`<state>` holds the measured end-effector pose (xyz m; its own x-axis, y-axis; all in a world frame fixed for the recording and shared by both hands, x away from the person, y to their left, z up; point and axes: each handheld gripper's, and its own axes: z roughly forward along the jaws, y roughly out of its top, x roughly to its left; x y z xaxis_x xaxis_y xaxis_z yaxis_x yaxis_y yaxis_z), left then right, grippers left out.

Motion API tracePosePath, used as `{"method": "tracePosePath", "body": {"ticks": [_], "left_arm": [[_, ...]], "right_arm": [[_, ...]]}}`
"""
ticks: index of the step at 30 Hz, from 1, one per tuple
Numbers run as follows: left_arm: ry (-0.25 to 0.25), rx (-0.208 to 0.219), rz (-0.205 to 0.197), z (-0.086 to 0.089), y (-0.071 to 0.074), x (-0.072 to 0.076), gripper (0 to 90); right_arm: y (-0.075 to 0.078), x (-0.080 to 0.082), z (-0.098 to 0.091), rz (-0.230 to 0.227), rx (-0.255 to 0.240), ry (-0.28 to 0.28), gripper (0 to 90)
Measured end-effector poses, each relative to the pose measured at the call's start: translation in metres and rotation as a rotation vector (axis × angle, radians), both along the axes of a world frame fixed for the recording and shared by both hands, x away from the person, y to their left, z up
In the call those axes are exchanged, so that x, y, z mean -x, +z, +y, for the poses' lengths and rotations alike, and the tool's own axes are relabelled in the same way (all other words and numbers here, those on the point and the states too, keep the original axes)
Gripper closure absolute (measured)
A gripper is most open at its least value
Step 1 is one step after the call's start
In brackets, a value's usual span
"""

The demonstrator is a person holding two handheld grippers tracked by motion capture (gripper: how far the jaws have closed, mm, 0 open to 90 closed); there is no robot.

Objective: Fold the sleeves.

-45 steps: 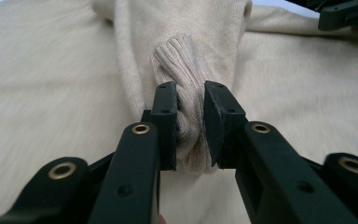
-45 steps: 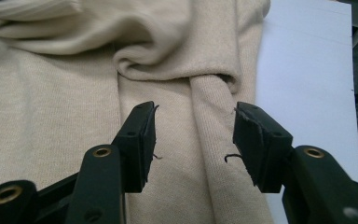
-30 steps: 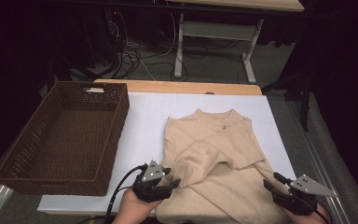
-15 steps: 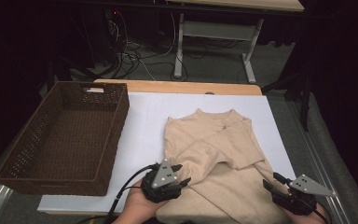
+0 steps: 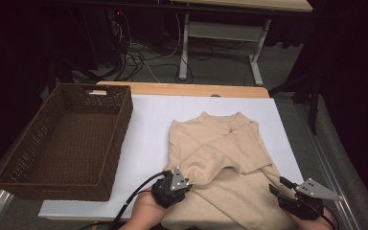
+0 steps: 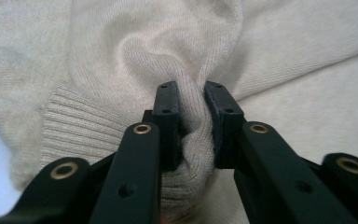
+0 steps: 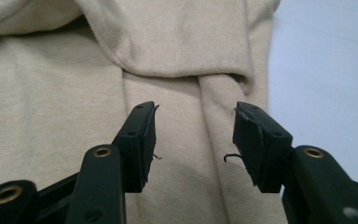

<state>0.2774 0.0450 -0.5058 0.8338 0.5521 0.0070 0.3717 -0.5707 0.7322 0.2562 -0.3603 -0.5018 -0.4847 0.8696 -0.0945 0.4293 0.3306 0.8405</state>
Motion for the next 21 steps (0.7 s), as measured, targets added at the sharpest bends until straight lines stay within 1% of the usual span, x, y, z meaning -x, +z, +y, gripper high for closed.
{"method": "tracePosePath", "body": {"ticks": [2, 3, 5, 6, 7, 8, 9, 11, 13, 14, 16, 17, 18, 19, 20, 21], "left_arm": [[-0.004, 0.039, 0.025, 0.002, 0.003, 0.010, 73.5], [-0.008, 0.051, 0.035, 0.003, 0.004, 0.017, 73.5], [-0.017, 0.074, 0.052, 0.004, 0.002, 0.028, 73.2], [-0.024, 0.076, 0.060, 0.005, 0.000, 0.032, 73.1], [-0.023, 0.081, 0.071, 0.005, -0.001, 0.036, 73.1], [-0.020, 0.093, 0.086, 0.006, -0.002, 0.039, 73.0], [-0.017, 0.098, 0.090, 0.006, -0.002, 0.042, 73.0], [-0.020, 0.098, 0.088, 0.006, -0.002, 0.046, 71.5], [-0.027, 0.122, 0.089, 0.007, 0.000, 0.046, 65.2], [-0.026, 0.134, 0.083, 0.007, 0.003, 0.046, 59.0], [-0.008, 0.153, 0.050, 0.007, 0.011, 0.043, 45.8], [-0.001, 0.155, 0.033, 0.008, 0.015, 0.040, 39.8], [0.003, 0.169, 0.022, 0.010, 0.019, 0.035, 36.8], [0.009, 0.185, 0.017, 0.011, 0.022, 0.030, 35.5], [0.014, 0.192, 0.015, 0.012, 0.024, 0.024, 32.9], [0.024, 0.200, 0.011, 0.013, 0.025, 0.017, 30.4]], "right_arm": [[0.001, -0.004, -0.002, 0.001, -0.002, -0.004, 53.6], [0.003, -0.008, -0.004, 0.004, -0.002, -0.010, 55.2], [0.007, -0.018, -0.007, -0.001, 0.001, -0.028, 59.7], [0.010, -0.024, -0.007, -0.005, 0.000, -0.046, 61.0], [0.013, -0.030, -0.007, -0.009, -0.001, -0.050, 62.3], [0.015, -0.037, -0.006, -0.008, -0.010, -0.053, 62.5], [0.017, -0.047, -0.003, 0.001, -0.020, -0.054, 62.4], [0.017, -0.065, 0.004, 0.030, -0.017, -0.047, 57.6], [0.015, -0.082, 0.012, 0.071, -0.013, -0.052, 51.4], [0.012, -0.090, 0.016, 0.089, -0.006, -0.065, 48.6], [0.005, -0.104, 0.021, 0.142, 0.006, -0.087, 45.1], [0.002, -0.110, 0.022, 0.161, 0.015, -0.093, 44.6], [0.000, -0.114, 0.023, 0.177, 0.010, -0.095, 45.0], [-0.001, -0.117, 0.023, 0.185, 0.005, -0.086, 47.8], [-0.001, -0.118, 0.023, 0.191, -0.006, -0.073, 54.5], [0.000, -0.119, 0.024, 0.184, -0.006, -0.052, 63.7]]}}
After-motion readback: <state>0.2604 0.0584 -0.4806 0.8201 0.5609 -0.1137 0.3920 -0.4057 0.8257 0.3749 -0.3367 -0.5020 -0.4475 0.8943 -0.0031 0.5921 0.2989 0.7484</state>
